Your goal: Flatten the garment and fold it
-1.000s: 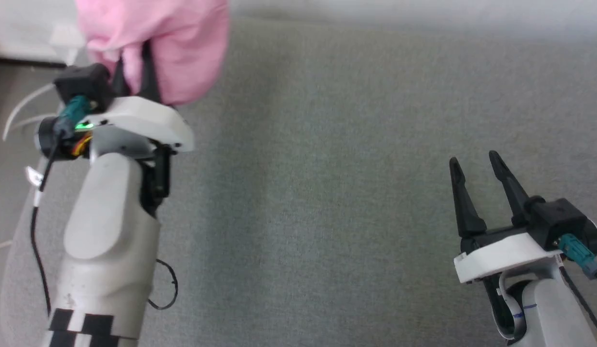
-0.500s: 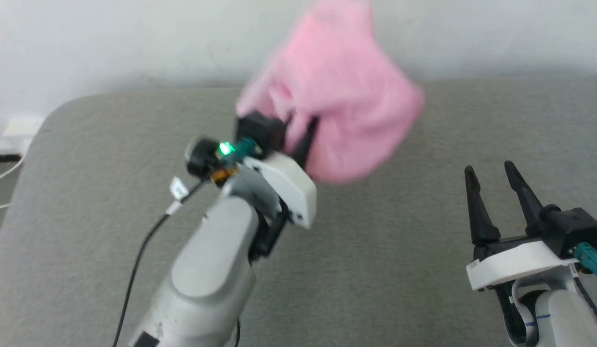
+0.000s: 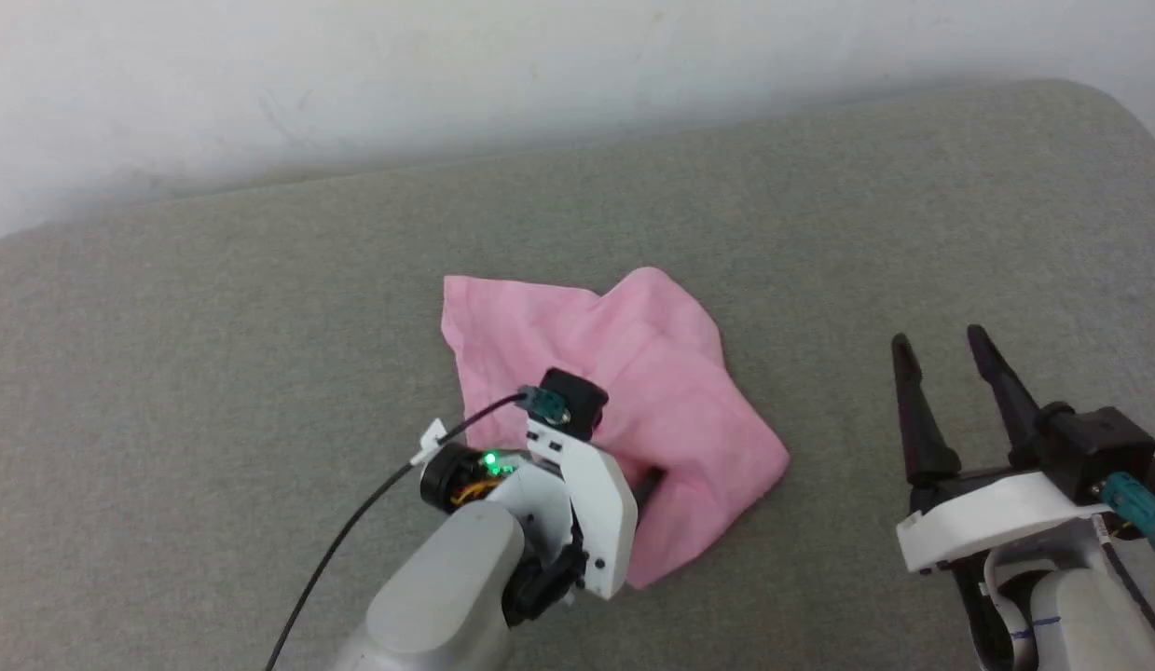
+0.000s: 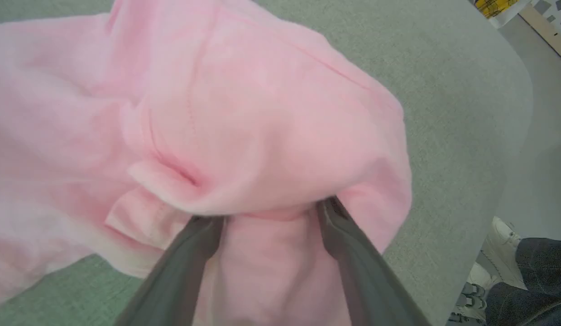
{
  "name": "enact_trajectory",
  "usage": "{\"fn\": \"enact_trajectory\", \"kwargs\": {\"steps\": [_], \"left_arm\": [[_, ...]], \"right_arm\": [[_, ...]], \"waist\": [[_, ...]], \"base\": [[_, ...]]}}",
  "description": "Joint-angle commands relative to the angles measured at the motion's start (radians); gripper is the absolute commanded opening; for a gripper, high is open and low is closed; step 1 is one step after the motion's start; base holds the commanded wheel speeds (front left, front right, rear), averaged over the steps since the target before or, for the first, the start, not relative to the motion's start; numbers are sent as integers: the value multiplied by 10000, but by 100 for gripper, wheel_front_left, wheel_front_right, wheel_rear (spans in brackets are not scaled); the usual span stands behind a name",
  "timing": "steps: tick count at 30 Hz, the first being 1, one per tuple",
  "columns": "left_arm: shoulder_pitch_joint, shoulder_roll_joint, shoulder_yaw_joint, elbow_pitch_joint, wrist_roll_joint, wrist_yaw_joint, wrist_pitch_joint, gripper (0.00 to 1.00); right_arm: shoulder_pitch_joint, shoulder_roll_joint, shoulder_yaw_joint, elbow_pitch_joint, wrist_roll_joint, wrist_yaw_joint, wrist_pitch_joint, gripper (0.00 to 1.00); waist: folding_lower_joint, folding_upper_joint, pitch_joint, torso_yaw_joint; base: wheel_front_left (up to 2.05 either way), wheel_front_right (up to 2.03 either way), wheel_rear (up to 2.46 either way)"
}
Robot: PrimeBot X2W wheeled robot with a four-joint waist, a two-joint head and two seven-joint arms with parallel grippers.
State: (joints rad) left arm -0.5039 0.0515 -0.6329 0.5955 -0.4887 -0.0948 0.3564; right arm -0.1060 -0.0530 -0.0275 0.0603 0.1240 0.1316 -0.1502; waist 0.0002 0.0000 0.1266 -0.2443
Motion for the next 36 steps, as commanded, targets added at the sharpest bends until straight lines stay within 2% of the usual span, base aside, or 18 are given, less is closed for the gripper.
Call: {"fn": "enact_trajectory", "kwargs": {"steps": [1, 7, 14, 17, 20, 26, 27, 29, 33, 36], "left_arm": [[65, -3, 122, -227, -58, 81, -425, 100], [452, 26, 974, -1506, -201, 666, -3026, 100], [1674, 553, 2075, -2948, 51, 1646, -5625, 100], [2275, 763, 2673, -3481, 292, 2145, -6076, 100], [2847, 791, 3274, -4152, 575, 2458, -6168, 100], [3683, 497, 4283, -5164, 1149, 2465, -6178, 100], [3734, 441, 4386, -5227, 1228, 2431, -6178, 100], [3776, 330, 4556, -5302, 1343, 2338, -6179, 100], [3816, 154, 4861, -5348, 1475, 2207, -6180, 100], [3869, 79, 5075, -5334, 1527, 2155, -6180, 100]], "right_arm": [[83, 27, 83, 10, 13, -9, 42, 100], [-58, 28, 534, -135, -177, -9, 314, 100], [-542, 28, 1533, 21, -376, -9, 1308, 100], [-766, 7, 1988, 401, -456, -9, 2387, 100], [-1036, -184, 2603, 695, -316, -9, 3599, 100], [-1571, -654, 3195, 1043, -401, -9, 5968, 100], [-1658, -738, 3258, 1106, -530, -9, 6335, 59], [-1822, -881, 3472, 1131, -589, -9, 6856, 0], [-1915, -1083, 3680, 898, -378, -9, 7559, 0], [-1828, -1062, 3244, 376, -166, -9, 7461, 0]], "waist": [[-2, 0, -47, 267], [-2, 0, -196, 1057], [-2, 0, -301, 2109], [-2, 0, -261, 2538], [-2, 0, -138, 2963], [-2, 0, 200, 3582], [-2, 0, 260, 3661], [-2, 0, 335, 3790], [-2, 0, 361, 3873], [-2, 0, 286, 3760]], "base": [[0, 0, 0], [0, 0, 0], [0, 0, 0], [0, 0, 0], [0, 0, 0], [0, 0, 0], [0, 0, 0], [0, 0, 0], [0, 0, 0], [0, 0, 0]]}}
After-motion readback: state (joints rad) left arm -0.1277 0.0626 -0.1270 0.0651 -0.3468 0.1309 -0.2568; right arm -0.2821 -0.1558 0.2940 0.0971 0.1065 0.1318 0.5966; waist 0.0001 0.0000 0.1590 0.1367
